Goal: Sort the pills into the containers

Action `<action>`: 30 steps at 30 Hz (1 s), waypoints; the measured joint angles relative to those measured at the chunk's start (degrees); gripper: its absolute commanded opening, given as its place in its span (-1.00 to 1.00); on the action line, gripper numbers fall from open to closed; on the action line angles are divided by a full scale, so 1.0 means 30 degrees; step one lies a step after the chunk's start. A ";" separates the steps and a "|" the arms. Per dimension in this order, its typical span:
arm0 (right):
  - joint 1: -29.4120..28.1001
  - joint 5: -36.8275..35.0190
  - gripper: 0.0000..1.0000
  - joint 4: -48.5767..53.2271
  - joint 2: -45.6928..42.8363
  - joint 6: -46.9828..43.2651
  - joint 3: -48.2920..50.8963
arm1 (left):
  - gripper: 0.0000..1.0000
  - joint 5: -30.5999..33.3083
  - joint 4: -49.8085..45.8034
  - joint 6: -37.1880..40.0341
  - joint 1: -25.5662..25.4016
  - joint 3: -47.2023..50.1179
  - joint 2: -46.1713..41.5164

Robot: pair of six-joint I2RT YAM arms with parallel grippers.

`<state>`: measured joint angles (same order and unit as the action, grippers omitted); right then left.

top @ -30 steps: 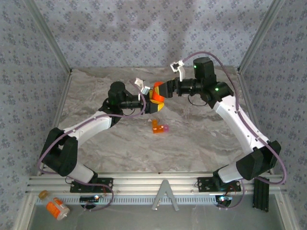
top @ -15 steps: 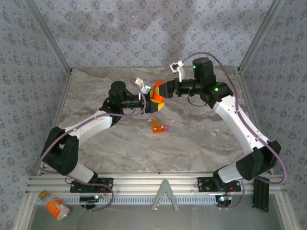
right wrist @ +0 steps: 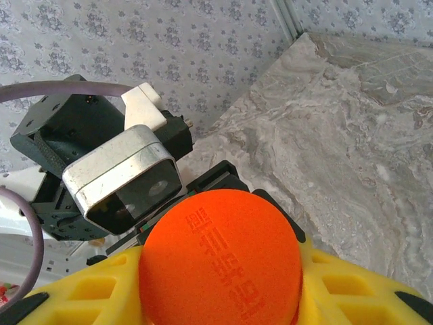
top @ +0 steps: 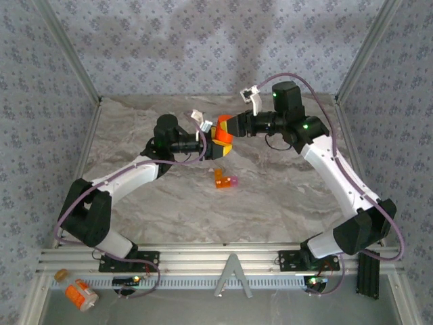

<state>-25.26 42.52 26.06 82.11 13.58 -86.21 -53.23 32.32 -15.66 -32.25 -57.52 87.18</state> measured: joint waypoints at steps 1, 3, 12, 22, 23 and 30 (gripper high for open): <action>-0.0015 -0.0117 -0.37 -0.0117 -0.0080 0.0007 0.0146 | -1.00 0.0036 -0.0095 0.0029 -0.0007 0.0000 0.0000; -0.0153 -0.0663 -0.41 -0.0430 -0.0313 0.0022 0.0539 | -1.00 0.0299 -0.0357 0.0080 -0.0044 0.0000 0.0000; -0.2244 -0.6747 -0.46 -0.3337 -0.1384 0.0816 0.2747 | -1.00 0.4014 -0.1515 0.1537 -0.0729 0.0036 -0.0124; -0.3133 -0.9777 -0.45 -0.5479 -0.1515 0.1676 0.4073 | -1.00 0.8131 -0.1268 0.1523 -0.1610 0.0568 -0.0204; -0.3133 -0.9770 -0.45 -0.5464 -0.1494 0.1676 0.4036 | -1.00 0.8211 -0.1253 0.1494 -0.1632 0.0568 -0.0204; -0.2565 -0.8116 -0.45 -0.3293 -0.0867 0.1654 0.2484 | -1.00 0.8080 -0.2157 0.2055 -0.1632 0.0459 -0.0546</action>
<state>-32.95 18.17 16.19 79.50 18.55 -78.76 -28.99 25.85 -9.50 -37.15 -56.14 85.54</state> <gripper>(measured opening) 0.441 0.518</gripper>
